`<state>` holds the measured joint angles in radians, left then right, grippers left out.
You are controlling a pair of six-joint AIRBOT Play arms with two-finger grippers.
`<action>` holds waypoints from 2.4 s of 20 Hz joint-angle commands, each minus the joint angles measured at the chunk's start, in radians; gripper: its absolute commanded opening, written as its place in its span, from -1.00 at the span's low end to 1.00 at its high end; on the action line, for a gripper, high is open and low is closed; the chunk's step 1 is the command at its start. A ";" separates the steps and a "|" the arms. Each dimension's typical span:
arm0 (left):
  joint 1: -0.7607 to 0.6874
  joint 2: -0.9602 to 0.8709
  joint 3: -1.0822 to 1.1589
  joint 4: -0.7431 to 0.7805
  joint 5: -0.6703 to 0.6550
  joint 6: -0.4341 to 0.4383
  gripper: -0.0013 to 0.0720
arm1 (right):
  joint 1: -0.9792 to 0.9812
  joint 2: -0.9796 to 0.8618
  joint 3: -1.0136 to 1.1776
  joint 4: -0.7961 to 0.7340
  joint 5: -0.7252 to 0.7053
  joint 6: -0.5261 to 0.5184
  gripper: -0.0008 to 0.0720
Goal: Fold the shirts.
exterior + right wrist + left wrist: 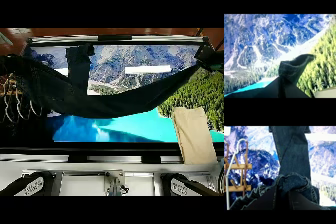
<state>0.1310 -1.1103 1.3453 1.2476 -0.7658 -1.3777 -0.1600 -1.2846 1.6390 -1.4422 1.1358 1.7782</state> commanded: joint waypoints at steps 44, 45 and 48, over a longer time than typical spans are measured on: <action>0.050 -0.001 -0.345 0.436 -0.446 -0.283 0.99 | -0.048 -0.230 0.007 -0.060 0.231 -0.122 0.79; 0.058 0.014 -0.341 0.436 -0.477 -0.271 0.99 | -0.078 -0.231 0.004 -0.055 0.307 -0.140 0.79; 0.086 0.066 -0.364 0.413 -0.557 -0.203 0.99 | -0.156 -0.231 -0.044 0.025 0.462 -0.201 0.79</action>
<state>0.1940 -1.0790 0.9897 1.6794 -1.2213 -1.6520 -0.2565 -1.5185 1.6241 -1.4708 1.4319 1.6428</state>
